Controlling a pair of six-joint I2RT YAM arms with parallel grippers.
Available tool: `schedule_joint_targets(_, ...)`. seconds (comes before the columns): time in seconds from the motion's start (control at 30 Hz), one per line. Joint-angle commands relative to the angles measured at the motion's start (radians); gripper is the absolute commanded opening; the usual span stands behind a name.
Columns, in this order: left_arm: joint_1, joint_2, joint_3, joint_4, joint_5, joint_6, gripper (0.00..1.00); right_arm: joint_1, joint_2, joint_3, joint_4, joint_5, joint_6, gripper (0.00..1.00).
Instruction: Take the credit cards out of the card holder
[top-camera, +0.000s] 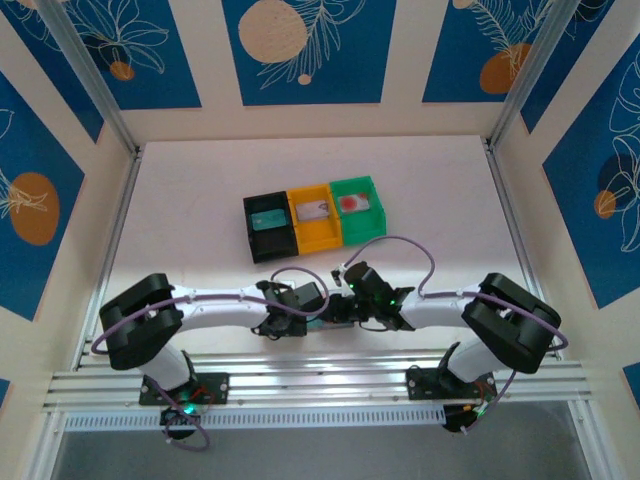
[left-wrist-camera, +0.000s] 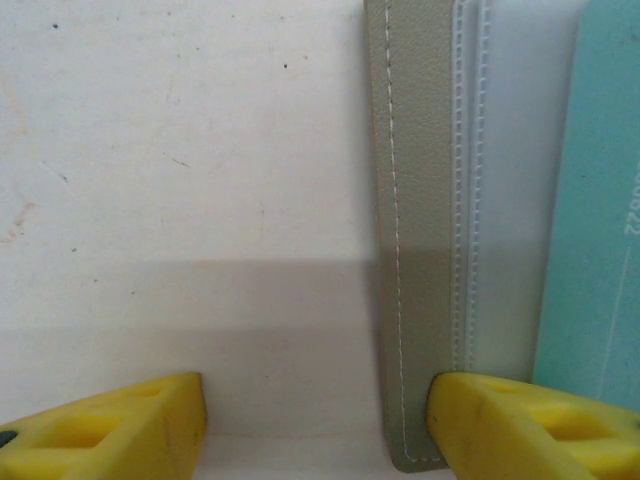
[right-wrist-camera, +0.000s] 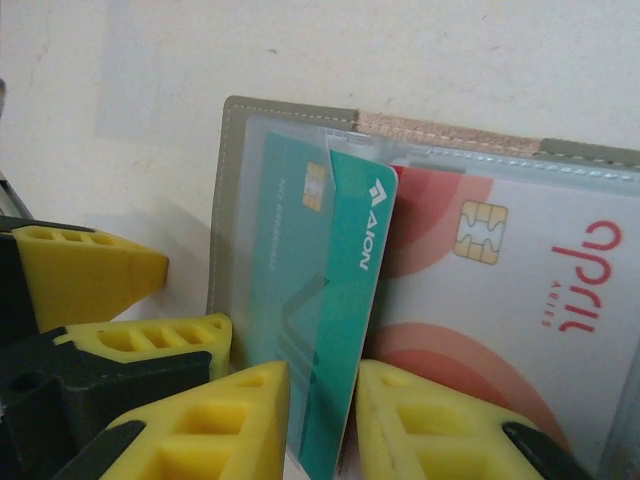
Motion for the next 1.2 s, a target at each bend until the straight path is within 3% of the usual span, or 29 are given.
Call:
schedule_joint_targets(0.0,-0.033,0.195,-0.088,0.332,0.223,-0.015,0.64,0.015,0.029,-0.007,0.01,-0.016,0.004,0.26)
schedule_joint_targets(0.2,-0.035,0.199,-0.092,0.336,0.223,-0.016,0.65,0.026,0.033,-0.006,0.014,-0.005,0.002,0.19)
schedule_joint_targets(0.53,-0.036,0.188,-0.099,0.336,0.218,-0.016,0.64,0.024,-0.026,-0.027,-0.017,0.036,-0.006,0.0)
schedule_joint_targets(1.17,-0.033,0.095,-0.087,0.26,0.165,0.005,0.65,-0.066,-0.296,-0.114,-0.149,0.064,-0.034,0.0)
